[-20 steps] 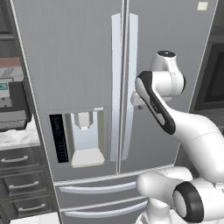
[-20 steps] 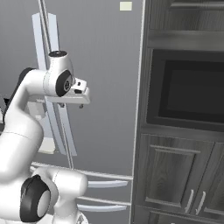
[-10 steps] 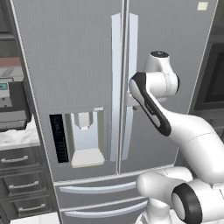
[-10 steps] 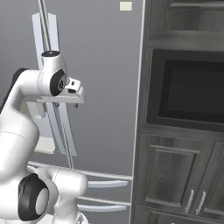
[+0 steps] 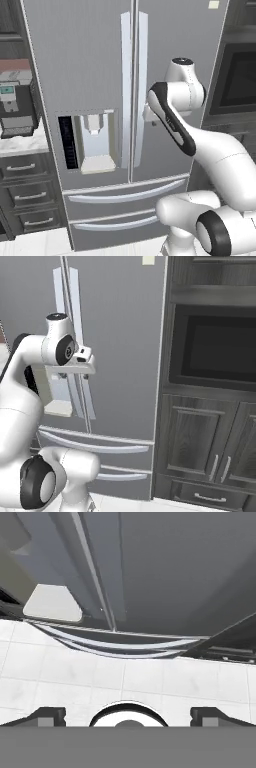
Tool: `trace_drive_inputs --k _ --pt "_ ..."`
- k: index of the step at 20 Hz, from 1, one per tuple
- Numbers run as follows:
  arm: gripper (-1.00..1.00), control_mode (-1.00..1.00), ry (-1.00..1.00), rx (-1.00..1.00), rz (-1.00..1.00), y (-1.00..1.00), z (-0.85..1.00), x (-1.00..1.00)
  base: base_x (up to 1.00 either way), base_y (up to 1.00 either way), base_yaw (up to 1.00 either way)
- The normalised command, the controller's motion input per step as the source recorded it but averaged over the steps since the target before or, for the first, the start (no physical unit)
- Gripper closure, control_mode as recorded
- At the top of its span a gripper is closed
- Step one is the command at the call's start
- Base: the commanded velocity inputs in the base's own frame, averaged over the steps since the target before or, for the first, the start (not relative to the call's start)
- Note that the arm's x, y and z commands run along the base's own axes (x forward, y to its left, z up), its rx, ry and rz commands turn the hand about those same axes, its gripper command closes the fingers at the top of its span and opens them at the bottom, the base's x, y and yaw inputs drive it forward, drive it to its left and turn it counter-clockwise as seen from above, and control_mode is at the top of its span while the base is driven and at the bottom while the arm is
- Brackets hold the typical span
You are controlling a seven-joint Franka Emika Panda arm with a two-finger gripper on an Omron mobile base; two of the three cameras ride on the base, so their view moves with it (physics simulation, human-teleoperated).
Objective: Take the lemon wedge from the fridge and place it on the plate with fish on the dining counter.
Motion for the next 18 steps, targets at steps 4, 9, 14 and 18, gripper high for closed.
trace_drive_inputs --k 4,9,14,18 --pt "-1.0 1.0 0.0 0.0 0.0 0.0 0.0 0.0 -0.6 0.11 0.0" --pt "-1.0 1.0 0.0 0.0 0.0 0.0 0.0 0.0 -0.14 0.31 0.0" --pt "-1.0 1.0 0.0 0.0 0.0 0.0 0.0 0.0 -0.22 0.33 0.0" --pt "-1.0 1.0 0.0 0.0 0.0 0.0 0.0 0.0 -0.49 0.12 0.0"
